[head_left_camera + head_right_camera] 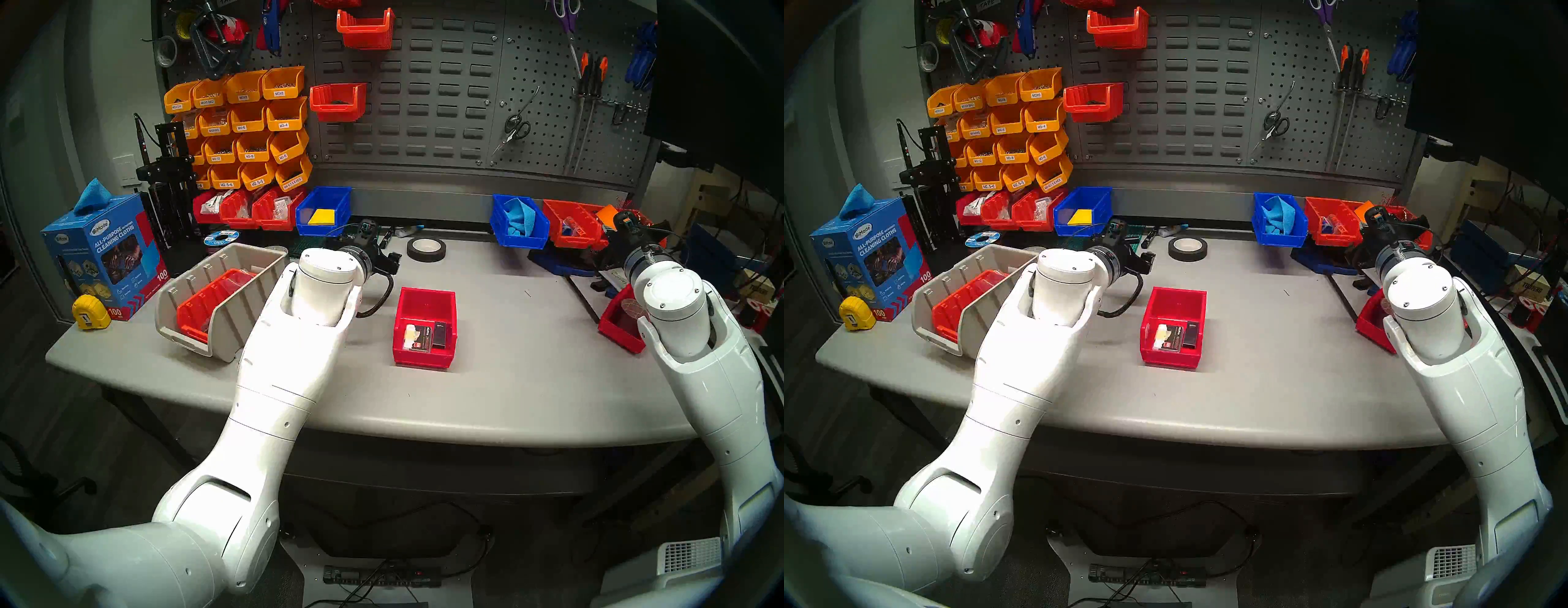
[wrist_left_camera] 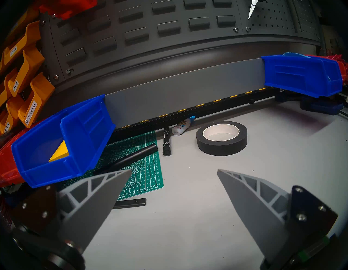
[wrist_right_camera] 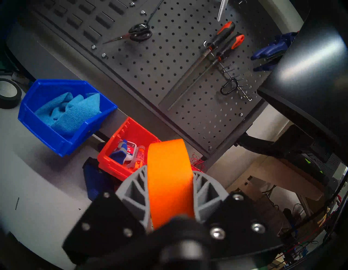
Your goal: Hang all the unorganized tool boxes onto the wall
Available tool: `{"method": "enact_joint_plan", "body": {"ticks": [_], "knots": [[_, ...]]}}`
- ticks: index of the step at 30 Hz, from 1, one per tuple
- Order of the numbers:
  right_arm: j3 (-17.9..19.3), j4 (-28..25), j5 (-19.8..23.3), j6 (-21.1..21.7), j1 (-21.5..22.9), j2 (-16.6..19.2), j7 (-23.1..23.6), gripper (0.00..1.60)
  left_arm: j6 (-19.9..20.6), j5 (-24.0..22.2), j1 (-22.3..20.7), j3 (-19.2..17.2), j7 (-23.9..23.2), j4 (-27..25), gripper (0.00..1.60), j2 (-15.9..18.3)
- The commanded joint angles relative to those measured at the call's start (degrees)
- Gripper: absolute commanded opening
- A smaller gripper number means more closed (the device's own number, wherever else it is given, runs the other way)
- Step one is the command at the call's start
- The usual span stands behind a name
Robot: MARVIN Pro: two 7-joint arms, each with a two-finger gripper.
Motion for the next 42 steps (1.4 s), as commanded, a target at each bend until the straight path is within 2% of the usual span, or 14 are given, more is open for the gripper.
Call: {"method": "enact_joint_plan", "body": {"ticks": [1,14,17,18,19,20,21,23,28,35,36,37,38,42], "knots": [[-1.51,0.73,-0.08,-2.17,6.83,-0.77,0.58,0.00,-0.17,-0.05,-0.81,-0.05,-0.13,-0.65,1.60,-0.22],[-6.53,4.15,-1.20,-4.76,13.73,-5.06,2.66,0.00,-0.19,0.34,-0.74,-0.26,-0.37,-0.64,1.60,-0.44],[-6.86,4.54,-1.48,-5.27,14.19,-5.88,2.96,0.00,-0.19,0.39,-0.73,-0.28,-0.40,-0.64,1.60,-0.47],[-7.90,5.51,-1.76,-5.42,15.84,-6.78,3.28,0.00,-0.20,0.45,-0.72,-0.32,-0.44,-0.64,1.60,-0.50],[-7.42,5.18,-2.00,-5.83,15.19,-7.16,3.46,0.00,-0.20,0.48,-0.72,-0.33,-0.45,-0.64,1.60,-0.51],[-8.81,6.43,-2.06,-5.62,17.34,-7.60,3.69,0.00,-0.20,0.51,-0.71,-0.35,-0.47,-0.64,1.60,-0.53],[-7.66,5.54,-2.44,-6.28,15.66,-7.99,3.83,0.00,-0.20,0.54,-0.71,-0.36,-0.49,-0.64,1.60,-0.55],[-9.90,7.67,-2.57,-5.89,19.38,-8.78,4.23,0.00,-0.20,0.60,-0.70,-0.39,-0.53,-0.63,1.60,-0.59],[-9.09,7.74,-3.44,-6.98,18.91,-10.22,4.82,0.00,-0.21,0.71,-0.68,-0.45,-0.59,-0.63,1.60,-0.65],[-10.47,10.78,-5.19,-7.92,22.54,-13.02,5.97,0.00,-0.22,0.93,-0.65,-0.57,-0.73,-0.63,1.60,-0.77],[-11.37,11.88,-5.27,-7.78,24.09,-13.32,6.08,0.00,-0.22,0.96,-0.64,-0.58,-0.75,-0.64,1.60,-0.79],[-10.60,11.32,-5.63,-8.21,23.07,-13.75,6.18,0.00,-0.22,0.98,-0.64,-0.59,-0.76,-0.64,1.60,-0.80],[-11.51,12.50,-5.70,-8.12,24.67,-14.12,6.36,0.00,-0.22,1.01,-0.64,-0.61,-0.78,-0.64,1.60,-0.82],[-11.80,13.99,-6.79,-8.89,25.78,-15.94,6.88,0.00,-0.22,1.12,-0.62,-0.66,-0.86,-0.64,1.60,-0.88]]}}
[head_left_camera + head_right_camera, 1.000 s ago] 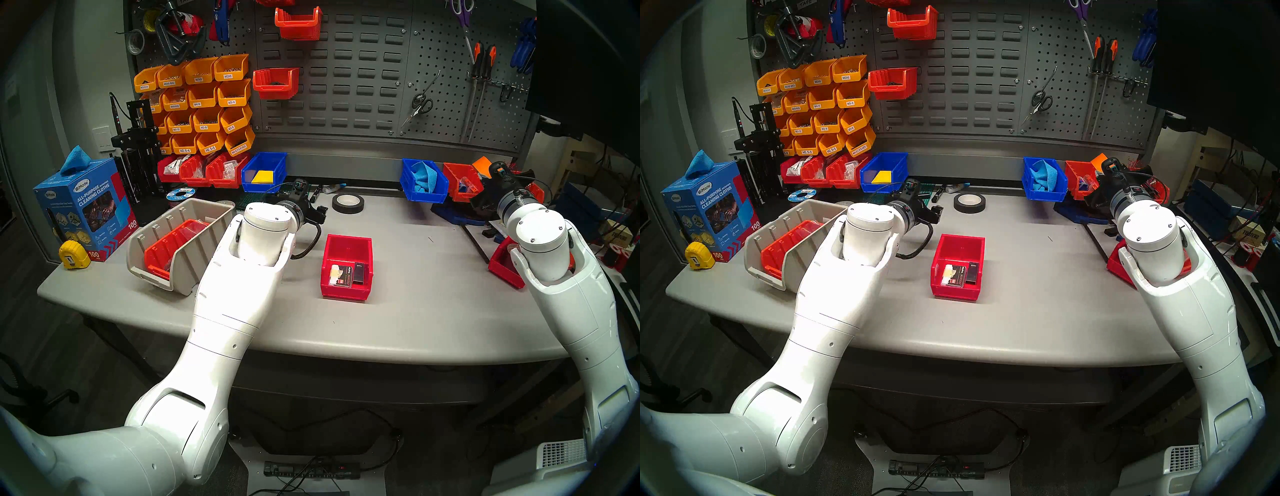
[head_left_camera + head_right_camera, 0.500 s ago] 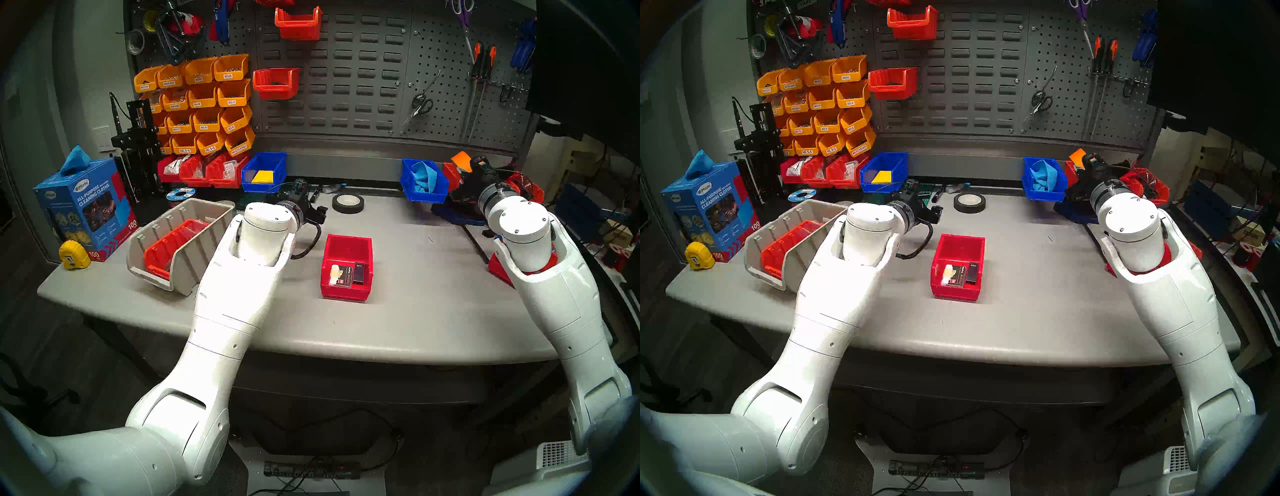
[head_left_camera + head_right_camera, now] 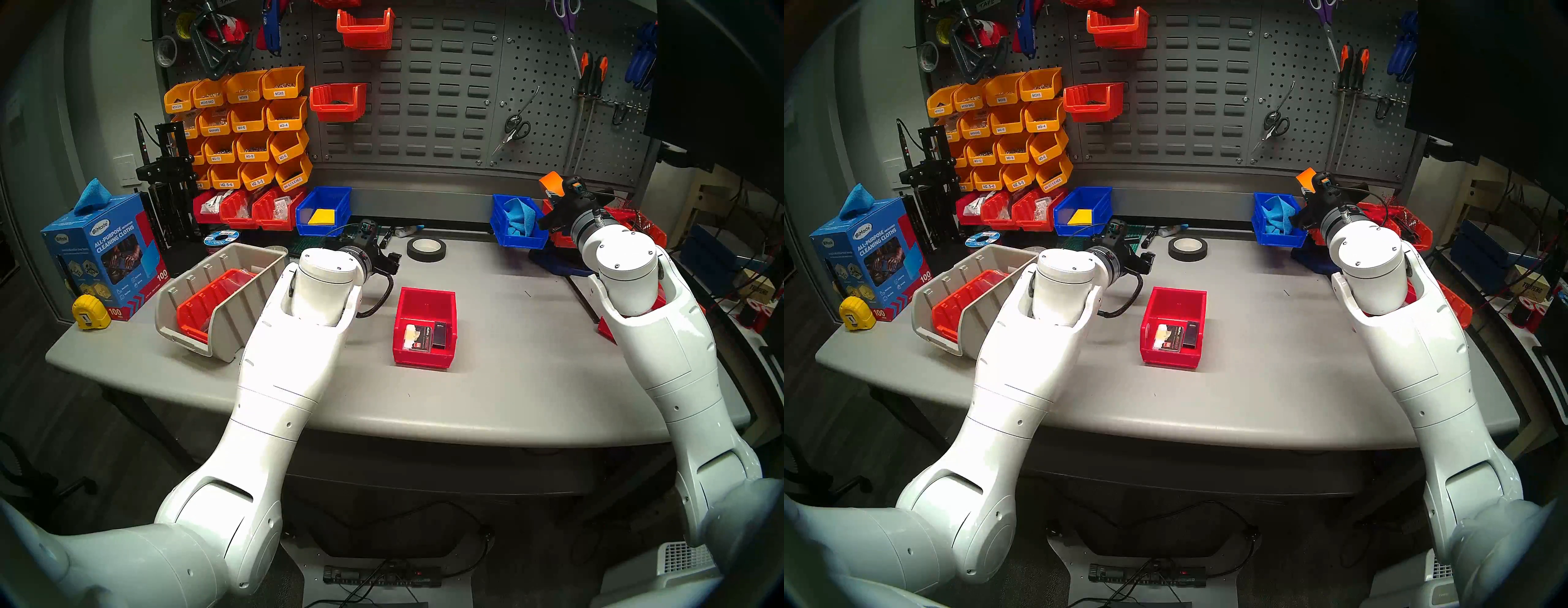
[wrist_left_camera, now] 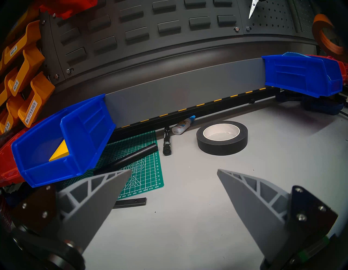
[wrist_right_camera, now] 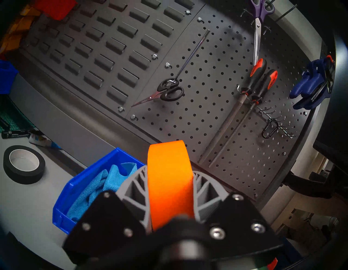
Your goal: Hang all the unorganized tool boxes onto the wall
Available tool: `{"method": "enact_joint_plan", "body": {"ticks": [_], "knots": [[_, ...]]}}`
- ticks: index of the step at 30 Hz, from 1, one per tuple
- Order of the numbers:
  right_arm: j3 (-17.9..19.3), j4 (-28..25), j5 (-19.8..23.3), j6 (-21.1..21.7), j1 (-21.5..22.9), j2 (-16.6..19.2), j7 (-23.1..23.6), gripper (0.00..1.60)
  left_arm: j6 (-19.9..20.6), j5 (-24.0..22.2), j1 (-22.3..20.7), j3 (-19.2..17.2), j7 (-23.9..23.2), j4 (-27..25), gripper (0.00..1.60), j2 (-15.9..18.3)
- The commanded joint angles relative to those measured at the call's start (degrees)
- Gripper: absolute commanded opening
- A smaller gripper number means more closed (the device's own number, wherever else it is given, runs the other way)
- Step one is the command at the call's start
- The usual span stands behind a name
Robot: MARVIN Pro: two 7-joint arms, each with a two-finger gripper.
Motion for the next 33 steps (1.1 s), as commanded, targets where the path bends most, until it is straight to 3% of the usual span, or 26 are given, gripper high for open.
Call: {"method": "enact_joint_plan", "body": {"ticks": [1,14,33], "knots": [[-0.81,1.67,-2.37,-1.91,6.29,-3.55,0.21,0.00,-0.20,-0.07,-0.81,-0.04,-0.14,-0.65,1.60,-0.21],[-4.18,9.69,-3.64,-3.90,12.98,-6.91,1.48,0.00,-0.22,0.29,-0.76,-0.24,-0.43,-0.66,1.60,-0.41],[-5.82,15.96,-3.27,-7.62,15.97,-10.61,1.44,0.00,-0.26,0.85,-0.68,-0.55,-0.85,-0.68,1.60,-0.71]]}}
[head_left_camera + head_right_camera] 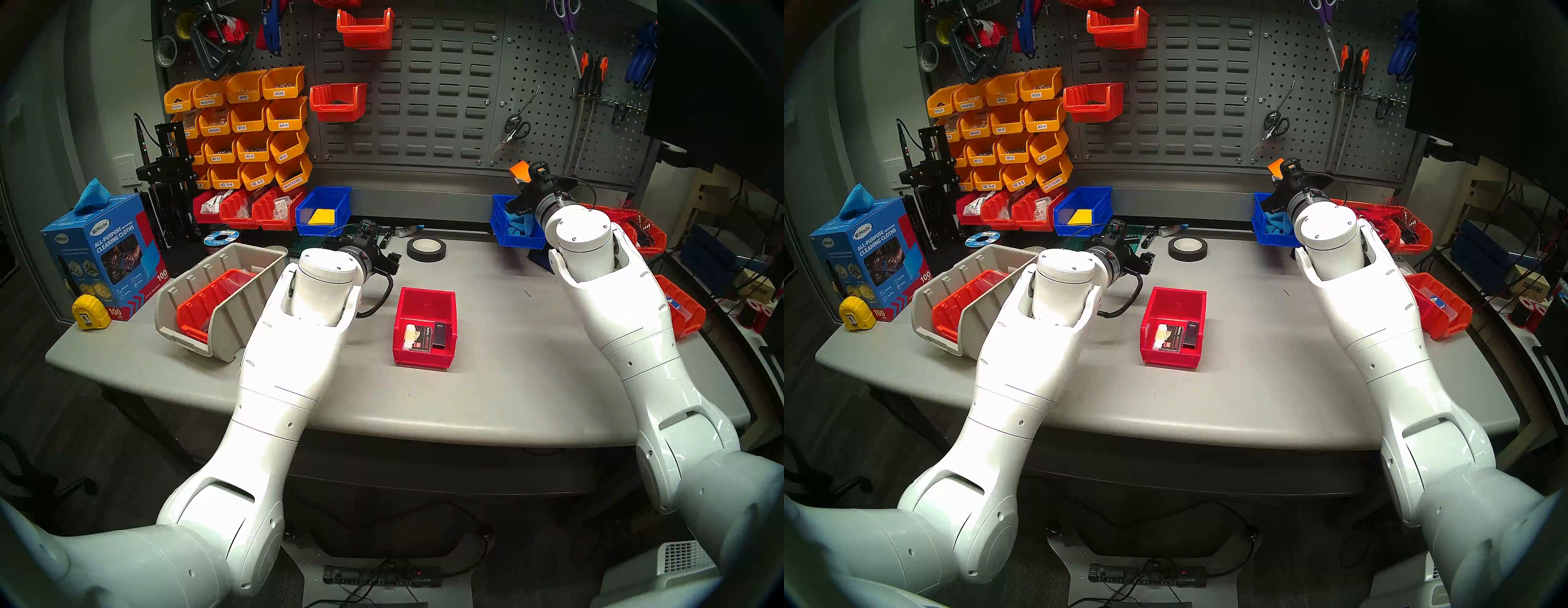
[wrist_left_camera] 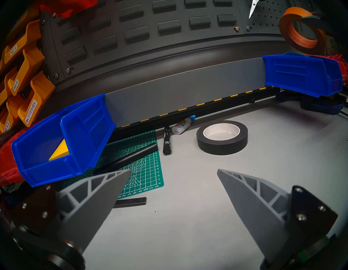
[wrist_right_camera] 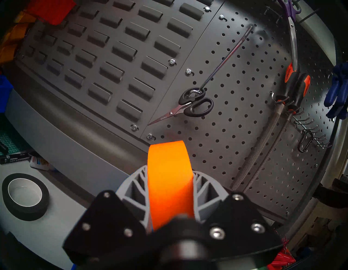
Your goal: Hang all the unorganized tool boxes onto the wall
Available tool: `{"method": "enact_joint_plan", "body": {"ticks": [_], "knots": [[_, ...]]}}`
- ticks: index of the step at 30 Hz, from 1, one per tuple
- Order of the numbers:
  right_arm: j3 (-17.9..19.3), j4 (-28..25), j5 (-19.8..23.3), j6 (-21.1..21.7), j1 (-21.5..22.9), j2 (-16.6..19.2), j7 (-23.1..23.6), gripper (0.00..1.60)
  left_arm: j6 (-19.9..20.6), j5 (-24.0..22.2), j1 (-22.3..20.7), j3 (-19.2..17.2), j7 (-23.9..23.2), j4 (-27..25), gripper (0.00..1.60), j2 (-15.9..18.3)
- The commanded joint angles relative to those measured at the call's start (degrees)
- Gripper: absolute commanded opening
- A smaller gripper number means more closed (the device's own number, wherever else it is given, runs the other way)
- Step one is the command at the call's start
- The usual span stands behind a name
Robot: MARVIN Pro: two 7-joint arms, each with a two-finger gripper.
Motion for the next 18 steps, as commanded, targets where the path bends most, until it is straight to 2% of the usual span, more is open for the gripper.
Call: {"method": "enact_joint_plan", "body": {"ticks": [1,12,13,14,18], "knots": [[0.11,-0.36,-0.05,-2.06,2.94,-1.40,-0.48,0.00,-0.25,-0.06,-0.84,0.01,-0.17,-0.68,1.60,-0.21],[0.35,-1.56,-0.61,-0.28,0.72,-2.52,-2.76,0.00,-0.28,0.26,-0.80,-0.17,-0.42,-0.69,1.60,-0.38],[0.42,-1.83,-0.56,0.28,0.49,-2.67,-3.05,0.85,-0.28,0.28,-0.80,-0.18,-0.44,-0.69,1.60,-0.40],[0.25,-2.66,-0.47,0.70,-0.30,-2.31,-2.71,1.60,-0.29,0.34,-0.79,-0.21,-0.49,-0.69,1.60,-0.43],[0.31,-3.48,-0.37,1.14,-1.05,-2.30,-2.92,1.60,-0.29,0.43,-0.78,-0.26,-0.55,-0.69,1.60,-0.48]]}}
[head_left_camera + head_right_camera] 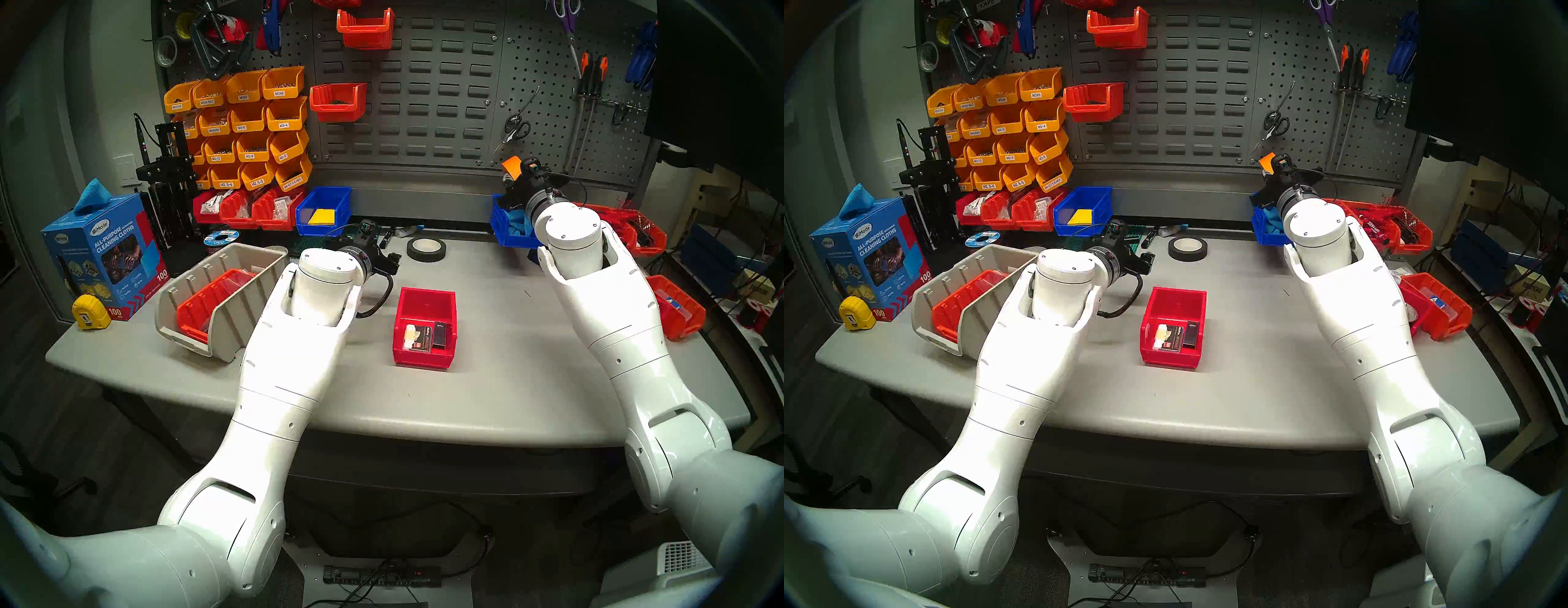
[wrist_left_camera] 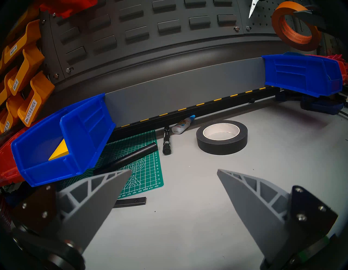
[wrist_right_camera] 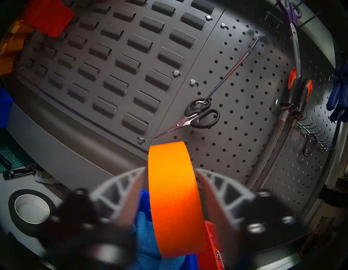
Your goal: Hang all the unorganized tool boxes onto the wall
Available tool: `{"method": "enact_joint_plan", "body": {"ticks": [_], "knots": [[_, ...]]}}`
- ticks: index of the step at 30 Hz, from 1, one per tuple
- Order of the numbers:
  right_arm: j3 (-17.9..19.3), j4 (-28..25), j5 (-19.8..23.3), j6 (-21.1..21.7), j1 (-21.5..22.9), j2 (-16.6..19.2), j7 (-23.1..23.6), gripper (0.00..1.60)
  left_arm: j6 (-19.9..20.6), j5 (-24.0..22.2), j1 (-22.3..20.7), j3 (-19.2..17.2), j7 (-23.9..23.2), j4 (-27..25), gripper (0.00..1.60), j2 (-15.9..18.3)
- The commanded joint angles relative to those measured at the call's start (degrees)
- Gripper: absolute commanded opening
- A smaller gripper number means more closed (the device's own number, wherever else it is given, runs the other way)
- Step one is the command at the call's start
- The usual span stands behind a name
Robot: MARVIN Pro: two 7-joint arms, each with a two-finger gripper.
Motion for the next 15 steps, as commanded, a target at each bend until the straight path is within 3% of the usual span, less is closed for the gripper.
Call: {"method": "enact_joint_plan", "body": {"ticks": [1,15], "knots": [[0.36,-3.09,-0.23,1.37,-1.09,0.04,-1.14,1.60,-0.28,-0.06,-0.85,0.01,-0.15,-0.68,1.60,-0.21],[2.93,-5.60,1.16,3.61,-4.65,-0.07,-2.52,1.60,-0.31,0.36,-0.78,-0.21,-0.43,-0.68,1.60,-0.45]]}}
